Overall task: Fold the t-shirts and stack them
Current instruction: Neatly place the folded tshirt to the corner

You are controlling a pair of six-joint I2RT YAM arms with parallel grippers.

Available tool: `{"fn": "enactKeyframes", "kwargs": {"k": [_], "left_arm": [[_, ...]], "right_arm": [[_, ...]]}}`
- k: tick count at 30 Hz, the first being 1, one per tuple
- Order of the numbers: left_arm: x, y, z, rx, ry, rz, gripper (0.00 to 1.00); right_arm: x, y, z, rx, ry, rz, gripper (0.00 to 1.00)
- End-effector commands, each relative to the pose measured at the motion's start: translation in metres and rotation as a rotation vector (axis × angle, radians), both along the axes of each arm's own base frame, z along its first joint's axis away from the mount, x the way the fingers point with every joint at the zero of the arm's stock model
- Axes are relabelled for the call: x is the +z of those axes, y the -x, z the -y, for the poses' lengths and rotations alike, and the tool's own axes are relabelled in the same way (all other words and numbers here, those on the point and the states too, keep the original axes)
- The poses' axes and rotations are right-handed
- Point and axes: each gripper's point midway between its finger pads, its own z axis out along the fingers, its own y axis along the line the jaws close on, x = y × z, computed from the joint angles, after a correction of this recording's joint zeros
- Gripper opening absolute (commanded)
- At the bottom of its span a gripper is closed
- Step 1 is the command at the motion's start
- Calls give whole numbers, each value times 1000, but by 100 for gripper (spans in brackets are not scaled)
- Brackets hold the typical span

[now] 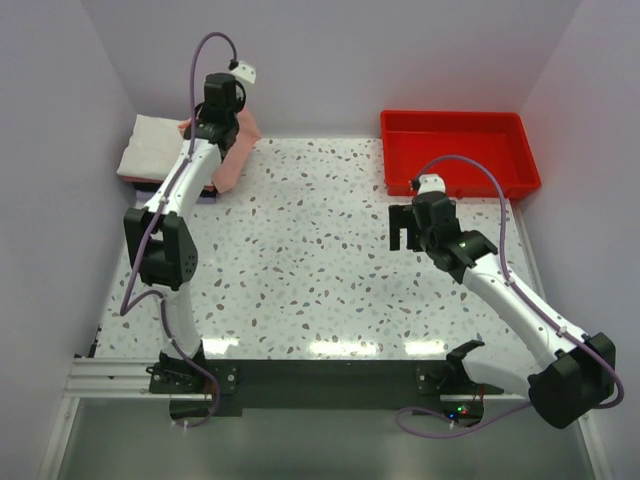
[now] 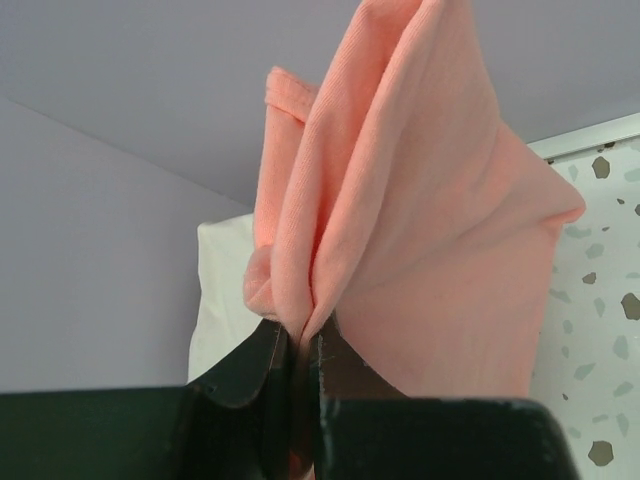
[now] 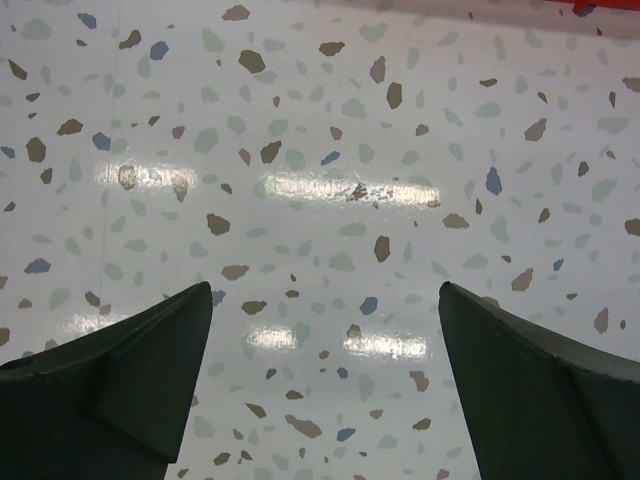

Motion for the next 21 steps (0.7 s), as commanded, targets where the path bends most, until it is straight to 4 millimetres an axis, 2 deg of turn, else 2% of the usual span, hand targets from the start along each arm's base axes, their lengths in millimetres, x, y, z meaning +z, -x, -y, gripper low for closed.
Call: {"fn": "enactKeyframes", "kwargs": {"k": [1, 8, 15, 21], "left_arm": [[86, 13, -3, -8, 55, 187, 0], [102, 14, -5, 9, 61, 221, 0], [100, 14, -13, 39, 48, 223, 0], [77, 4, -40, 78, 54, 196, 0]], "right_arm": [[6, -7, 3, -20, 0, 39, 99], [7, -7, 4, -24, -1, 42, 99], [7, -7, 4, -26, -1, 44, 99], [7, -7, 5, -30, 3, 44, 99]]}}
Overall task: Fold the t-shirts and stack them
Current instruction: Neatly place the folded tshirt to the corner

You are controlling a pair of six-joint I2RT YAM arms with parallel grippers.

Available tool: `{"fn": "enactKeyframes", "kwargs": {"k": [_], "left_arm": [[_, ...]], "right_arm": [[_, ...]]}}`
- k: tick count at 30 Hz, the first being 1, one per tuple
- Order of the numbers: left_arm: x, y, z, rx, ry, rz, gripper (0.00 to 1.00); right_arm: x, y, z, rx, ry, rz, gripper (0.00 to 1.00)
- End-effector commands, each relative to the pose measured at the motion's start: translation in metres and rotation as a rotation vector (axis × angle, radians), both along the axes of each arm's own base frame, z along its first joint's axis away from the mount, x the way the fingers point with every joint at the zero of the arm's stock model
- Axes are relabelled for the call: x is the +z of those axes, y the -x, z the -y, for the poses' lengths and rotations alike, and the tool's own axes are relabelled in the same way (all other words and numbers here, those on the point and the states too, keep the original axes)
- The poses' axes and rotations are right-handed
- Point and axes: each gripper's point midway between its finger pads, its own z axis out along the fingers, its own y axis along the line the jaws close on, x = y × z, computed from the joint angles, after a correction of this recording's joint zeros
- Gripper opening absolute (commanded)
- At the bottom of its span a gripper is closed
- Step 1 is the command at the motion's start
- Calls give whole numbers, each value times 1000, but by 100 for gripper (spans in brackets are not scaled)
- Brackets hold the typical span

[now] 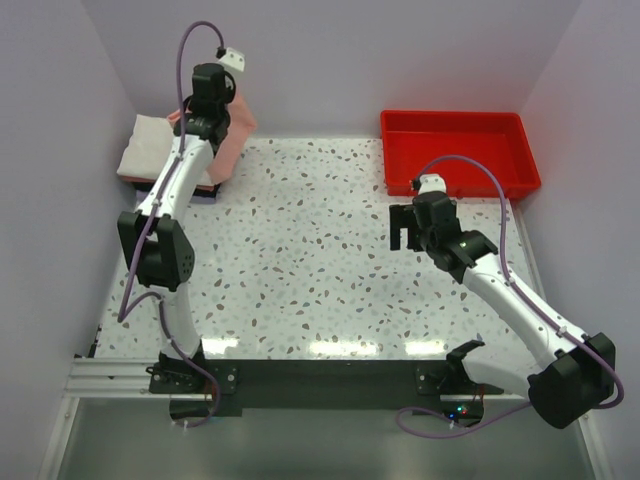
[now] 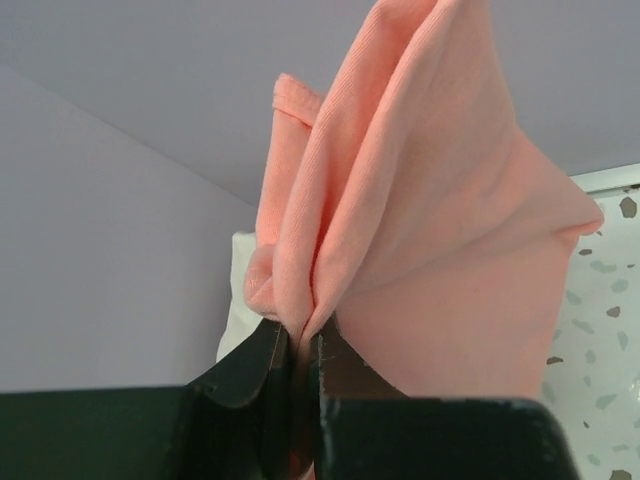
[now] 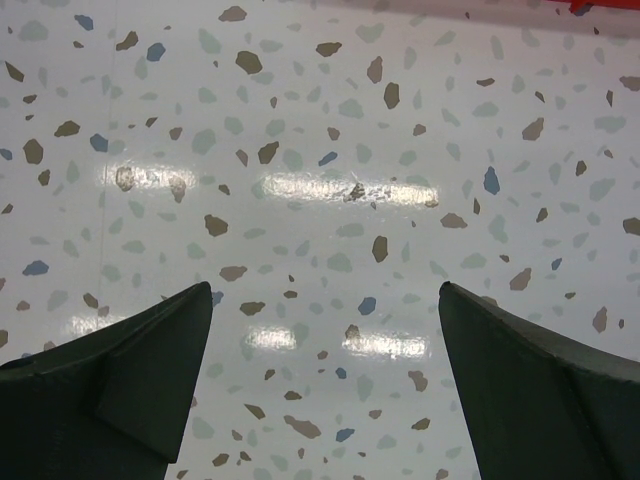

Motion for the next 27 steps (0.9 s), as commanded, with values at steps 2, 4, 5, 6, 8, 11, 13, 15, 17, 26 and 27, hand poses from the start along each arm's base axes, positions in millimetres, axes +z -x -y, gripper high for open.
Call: {"fn": "enactKeyframes", "kwargs": {"k": [2, 4, 5, 6, 8, 11, 13, 15, 17, 26, 27], "left_arm": [[32, -1, -42, 78, 45, 120, 0], [16, -7, -60, 101, 74, 103, 0], [12, -9, -65, 106, 82, 98, 0], [2, -13, -68, 99, 99, 87, 0], [-11, -17, -81, 106, 114, 75, 0], [-33, -23, -104, 129, 149, 48, 0], [-49, -27, -120, 154, 182, 35, 0], [-64, -30, -129, 165, 211, 22, 0], [-72, -29, -144, 190, 221, 18, 0], [-96, -24, -183, 217, 312, 9, 0], [-99, -24, -185, 218, 328, 7, 0]], "right_arm": [[6, -6, 5, -29, 7, 41, 99], [7, -6, 6, -33, 12, 40, 99], [7, -6, 7, -35, 14, 43, 99], [7, -6, 7, -36, 15, 43, 99], [8, -6, 7, -38, 17, 44, 99], [9, -7, 8, -41, 18, 43, 99], [8, -6, 8, -42, 20, 41, 99], [8, -7, 9, -47, 22, 39, 99], [8, -7, 9, -46, 25, 39, 99], [7, -9, 8, -48, 25, 27, 99], [8, -9, 8, -49, 26, 27, 99]]}}
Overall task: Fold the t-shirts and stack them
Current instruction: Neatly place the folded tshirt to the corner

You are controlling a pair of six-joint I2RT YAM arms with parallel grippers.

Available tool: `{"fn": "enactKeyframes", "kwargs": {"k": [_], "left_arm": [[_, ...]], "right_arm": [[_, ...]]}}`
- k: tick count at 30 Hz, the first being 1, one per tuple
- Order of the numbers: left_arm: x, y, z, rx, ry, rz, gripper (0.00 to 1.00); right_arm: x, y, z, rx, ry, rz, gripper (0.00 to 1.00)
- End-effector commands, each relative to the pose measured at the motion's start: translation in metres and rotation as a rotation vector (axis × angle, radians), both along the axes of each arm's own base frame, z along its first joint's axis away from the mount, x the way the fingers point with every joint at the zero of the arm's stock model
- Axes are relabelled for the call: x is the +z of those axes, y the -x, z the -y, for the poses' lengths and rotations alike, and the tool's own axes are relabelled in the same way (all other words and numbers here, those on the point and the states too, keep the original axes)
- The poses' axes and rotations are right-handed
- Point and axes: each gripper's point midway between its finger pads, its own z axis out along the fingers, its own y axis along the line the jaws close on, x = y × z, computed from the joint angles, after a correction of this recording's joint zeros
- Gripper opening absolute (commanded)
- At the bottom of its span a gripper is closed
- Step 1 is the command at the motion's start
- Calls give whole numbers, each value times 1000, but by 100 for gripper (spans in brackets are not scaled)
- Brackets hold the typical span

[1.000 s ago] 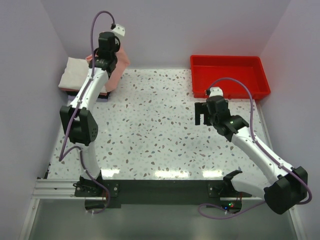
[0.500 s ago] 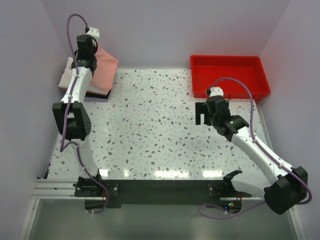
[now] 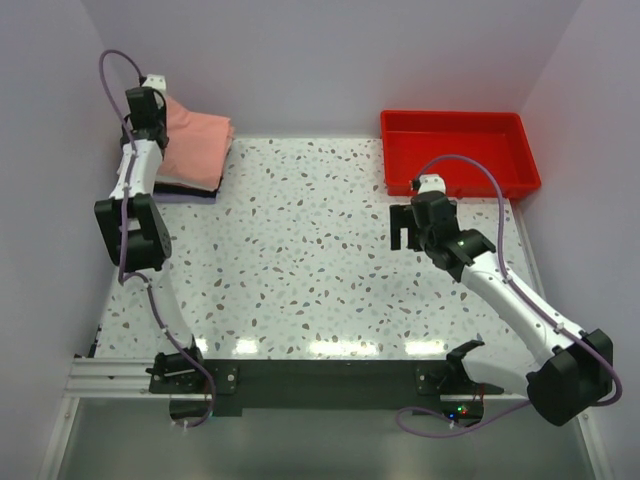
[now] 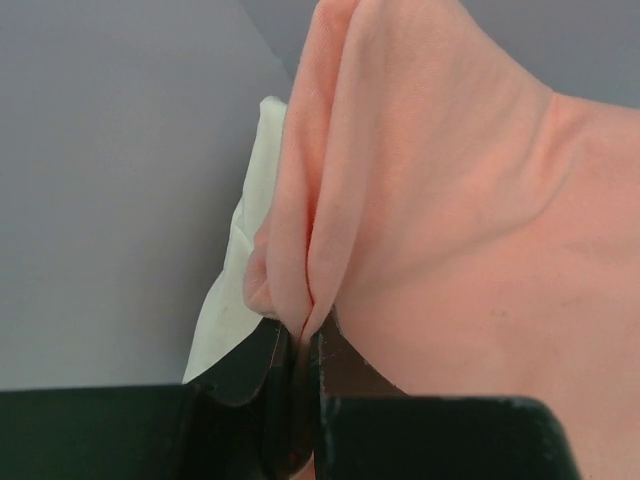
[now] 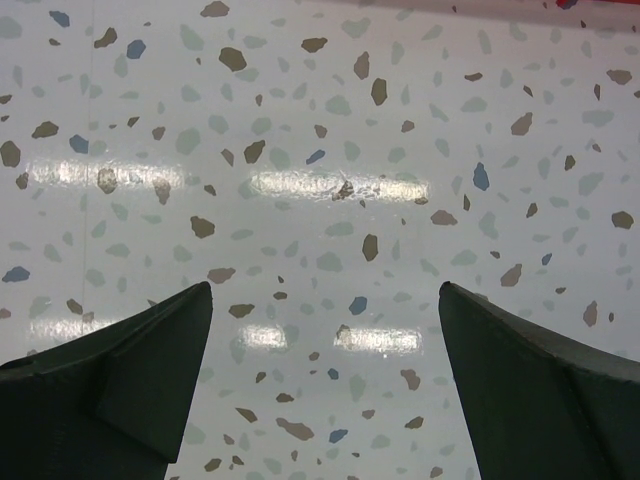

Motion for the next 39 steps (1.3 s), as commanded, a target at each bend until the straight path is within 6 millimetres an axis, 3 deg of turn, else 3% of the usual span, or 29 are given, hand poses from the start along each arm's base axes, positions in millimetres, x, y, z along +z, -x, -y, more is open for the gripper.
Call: {"fn": "enactKeyframes", "kwargs": {"k": [1, 3, 7, 9, 10, 17, 26, 28, 31, 37, 39], "left_arm": [[19, -4, -18, 18, 41, 98, 0], [18, -4, -21, 9, 57, 104, 7], [22, -2, -35, 34, 58, 123, 38], [35, 2, -48, 96, 55, 161, 71], [41, 5, -55, 129, 56, 181, 100], [87, 19, -49, 157, 136, 278, 100], [108, 34, 9, -17, 373, 320, 100], [98, 34, 20, -60, 408, 301, 100], [83, 32, 20, -62, 415, 278, 100], [33, 23, 12, -22, 432, 176, 100], [7, 21, 9, 2, 458, 134, 100]], "right_arm": [[10, -8, 3, -28, 4, 30, 99], [10, -7, 2, -24, 3, 28, 99], [10, -6, 2, -22, 3, 21, 99], [11, -6, 3, -23, 5, 22, 99], [12, -6, 3, -26, 1, 21, 99], [14, -5, 2, -29, -8, 24, 99], [15, -2, -2, -11, -33, 24, 99], [15, -2, -3, -5, -40, 22, 99], [15, -1, -3, -4, -41, 23, 99], [13, -2, -3, -4, -38, 21, 99], [11, -3, -3, -7, -36, 19, 99]]}}
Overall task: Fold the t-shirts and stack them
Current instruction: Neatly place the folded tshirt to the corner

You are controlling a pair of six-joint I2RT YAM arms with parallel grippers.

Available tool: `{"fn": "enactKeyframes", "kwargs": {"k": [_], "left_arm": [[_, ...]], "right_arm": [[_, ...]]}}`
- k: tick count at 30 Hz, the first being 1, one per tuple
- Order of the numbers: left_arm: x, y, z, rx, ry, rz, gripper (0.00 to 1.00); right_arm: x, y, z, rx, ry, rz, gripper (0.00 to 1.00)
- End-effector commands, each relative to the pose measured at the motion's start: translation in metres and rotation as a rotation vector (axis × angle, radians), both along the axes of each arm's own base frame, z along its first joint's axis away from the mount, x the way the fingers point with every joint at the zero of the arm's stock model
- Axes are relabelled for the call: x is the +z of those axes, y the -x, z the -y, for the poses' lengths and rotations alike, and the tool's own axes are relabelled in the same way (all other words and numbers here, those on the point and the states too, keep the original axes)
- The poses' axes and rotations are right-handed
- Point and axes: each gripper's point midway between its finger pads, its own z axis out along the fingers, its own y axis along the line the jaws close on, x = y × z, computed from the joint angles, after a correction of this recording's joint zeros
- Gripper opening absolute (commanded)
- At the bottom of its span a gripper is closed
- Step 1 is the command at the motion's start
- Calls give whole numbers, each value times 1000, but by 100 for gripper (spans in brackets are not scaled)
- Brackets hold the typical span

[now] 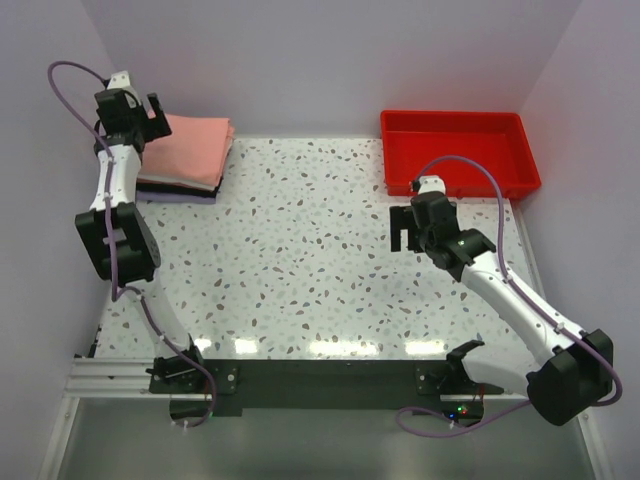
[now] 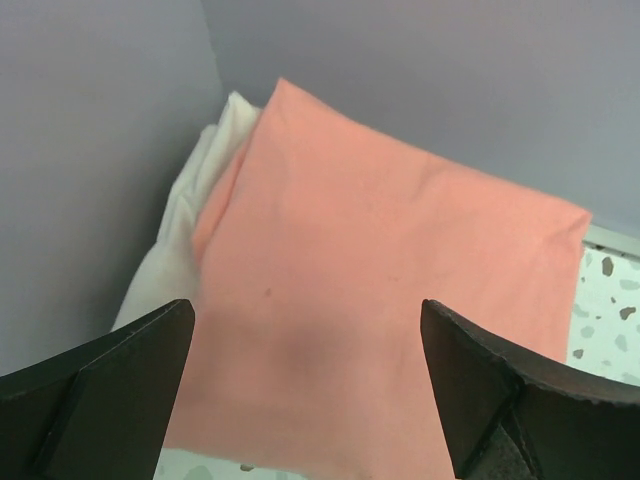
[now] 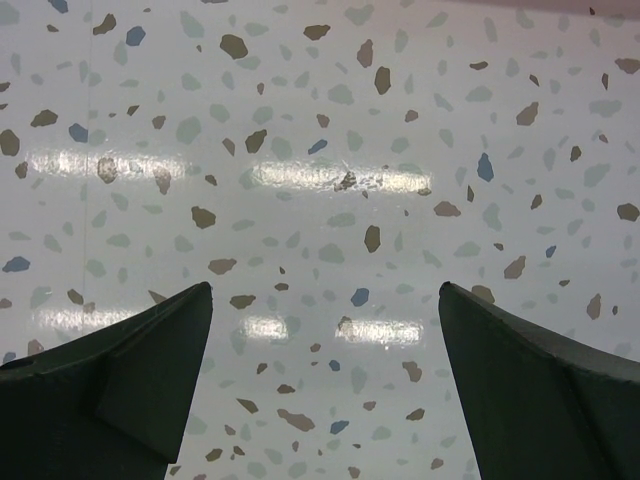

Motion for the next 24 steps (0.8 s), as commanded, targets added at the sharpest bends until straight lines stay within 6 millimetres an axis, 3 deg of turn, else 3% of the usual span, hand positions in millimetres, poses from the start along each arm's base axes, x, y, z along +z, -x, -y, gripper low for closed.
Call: {"fn": "enactKeyframes", "kwargs": {"k": [1, 3, 7, 11, 14, 19, 24], "left_arm": [[-41, -3, -1, -1, 59, -70, 100], [-68, -3, -3, 5, 81, -108, 100], [-118, 3, -27, 71, 89, -198, 100], [-137, 8, -48, 101, 125, -222, 100], [-142, 10, -51, 100, 132, -228, 100], [-124, 6, -44, 61, 143, -188, 100], [-46, 4, -40, 58, 134, -59, 100]], "right_arm": [[14, -8, -3, -11, -33, 46, 99], [14, -10, -2, -14, -27, 49, 99], [13, -12, -2, -14, -13, 38, 99], [10, -11, -1, -18, -3, 32, 99], [11, -11, -1, -16, -6, 33, 99], [15, -12, -2, -15, -9, 44, 99], [23, -11, -2, -7, -22, 64, 99]]}}
